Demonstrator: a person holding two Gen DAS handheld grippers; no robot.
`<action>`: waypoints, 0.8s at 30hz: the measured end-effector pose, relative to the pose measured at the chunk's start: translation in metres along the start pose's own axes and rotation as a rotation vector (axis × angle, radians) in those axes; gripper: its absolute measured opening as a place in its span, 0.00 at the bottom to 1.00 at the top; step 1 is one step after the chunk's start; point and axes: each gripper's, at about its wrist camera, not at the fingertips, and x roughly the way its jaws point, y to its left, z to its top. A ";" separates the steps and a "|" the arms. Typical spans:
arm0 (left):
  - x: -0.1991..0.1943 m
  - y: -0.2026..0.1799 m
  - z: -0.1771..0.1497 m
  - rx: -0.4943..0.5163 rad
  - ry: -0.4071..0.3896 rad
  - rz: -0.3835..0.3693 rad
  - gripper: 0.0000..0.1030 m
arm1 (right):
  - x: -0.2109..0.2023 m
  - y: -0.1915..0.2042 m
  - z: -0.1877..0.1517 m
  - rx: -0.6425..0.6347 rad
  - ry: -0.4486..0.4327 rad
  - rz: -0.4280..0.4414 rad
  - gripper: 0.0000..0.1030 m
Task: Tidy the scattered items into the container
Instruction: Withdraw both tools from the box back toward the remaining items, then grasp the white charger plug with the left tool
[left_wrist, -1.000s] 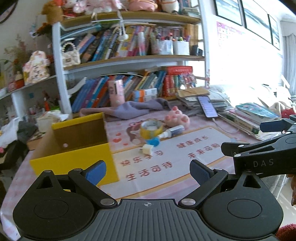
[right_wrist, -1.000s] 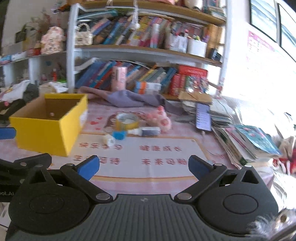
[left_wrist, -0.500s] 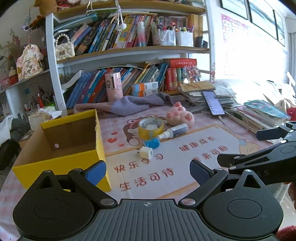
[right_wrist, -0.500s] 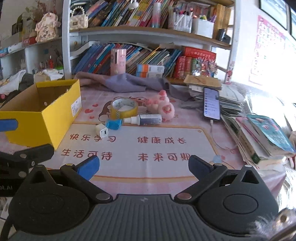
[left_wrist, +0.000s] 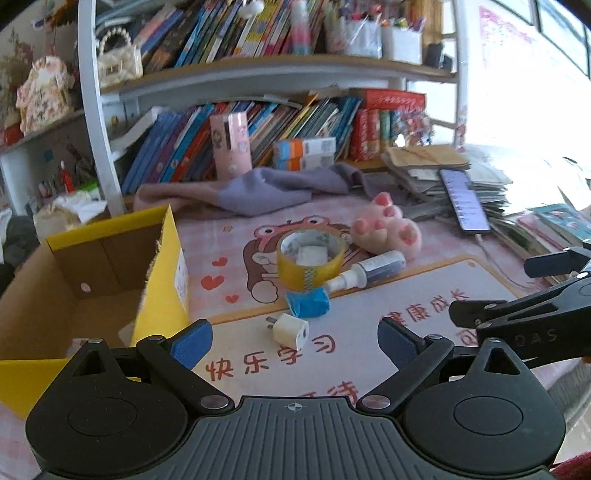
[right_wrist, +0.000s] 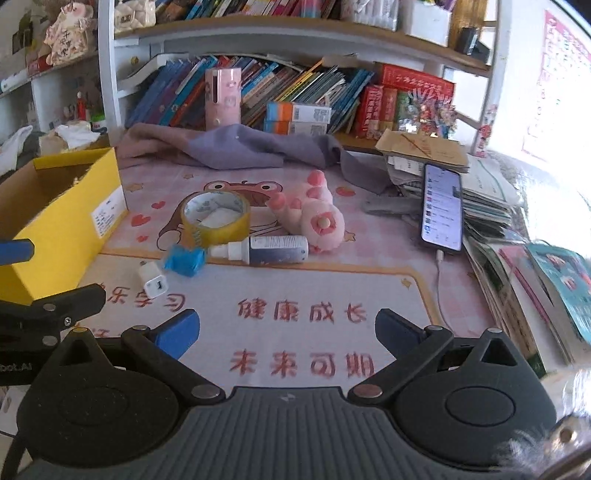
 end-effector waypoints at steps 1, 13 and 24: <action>0.006 -0.001 0.002 -0.006 0.012 0.007 0.95 | 0.006 -0.003 0.004 -0.008 0.004 0.008 0.99; 0.075 -0.006 0.019 -0.081 0.147 0.109 0.79 | 0.083 -0.030 0.043 -0.071 0.096 0.145 0.84; 0.122 0.000 0.014 -0.181 0.265 0.168 0.66 | 0.152 -0.035 0.060 -0.096 0.196 0.208 0.86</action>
